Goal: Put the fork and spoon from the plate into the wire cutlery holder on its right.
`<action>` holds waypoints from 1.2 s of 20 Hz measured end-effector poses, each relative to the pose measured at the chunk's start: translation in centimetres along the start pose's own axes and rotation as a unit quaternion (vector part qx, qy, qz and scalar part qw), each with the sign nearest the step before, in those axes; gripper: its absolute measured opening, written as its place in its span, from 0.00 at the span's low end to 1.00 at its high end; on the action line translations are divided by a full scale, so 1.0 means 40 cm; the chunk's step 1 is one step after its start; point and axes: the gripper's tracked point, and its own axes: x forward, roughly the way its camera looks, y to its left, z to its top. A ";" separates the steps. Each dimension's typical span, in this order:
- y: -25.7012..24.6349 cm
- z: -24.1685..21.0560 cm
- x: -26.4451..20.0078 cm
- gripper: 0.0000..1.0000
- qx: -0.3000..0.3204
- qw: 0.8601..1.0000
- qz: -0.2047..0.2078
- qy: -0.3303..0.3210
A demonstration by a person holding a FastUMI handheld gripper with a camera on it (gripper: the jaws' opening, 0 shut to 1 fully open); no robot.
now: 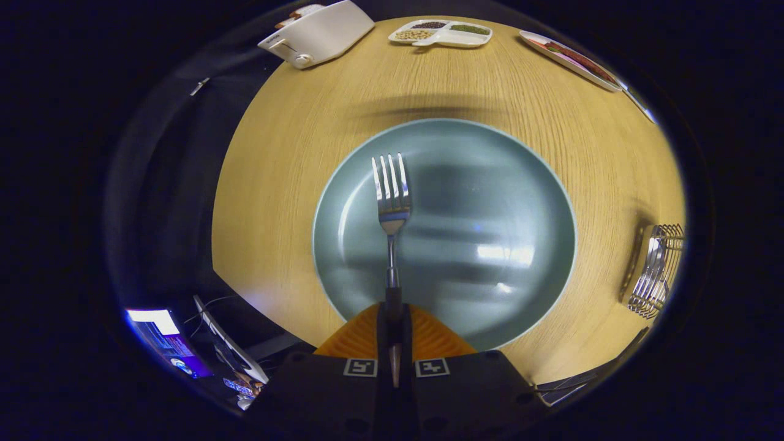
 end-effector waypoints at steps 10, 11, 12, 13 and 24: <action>-0.161 -0.022 -0.331 0.07 -0.018 1.000 -0.009 -0.013; -0.197 -0.033 -0.364 0.07 -0.019 1.000 -0.018 -0.006; -0.229 -0.042 -0.387 0.08 -0.018 1.000 -0.024 0.000; -0.261 -0.053 -0.408 0.07 -0.015 0.999 -0.028 0.010; -0.546 -0.138 -0.578 0.07 -0.036 0.986 -0.077 0.146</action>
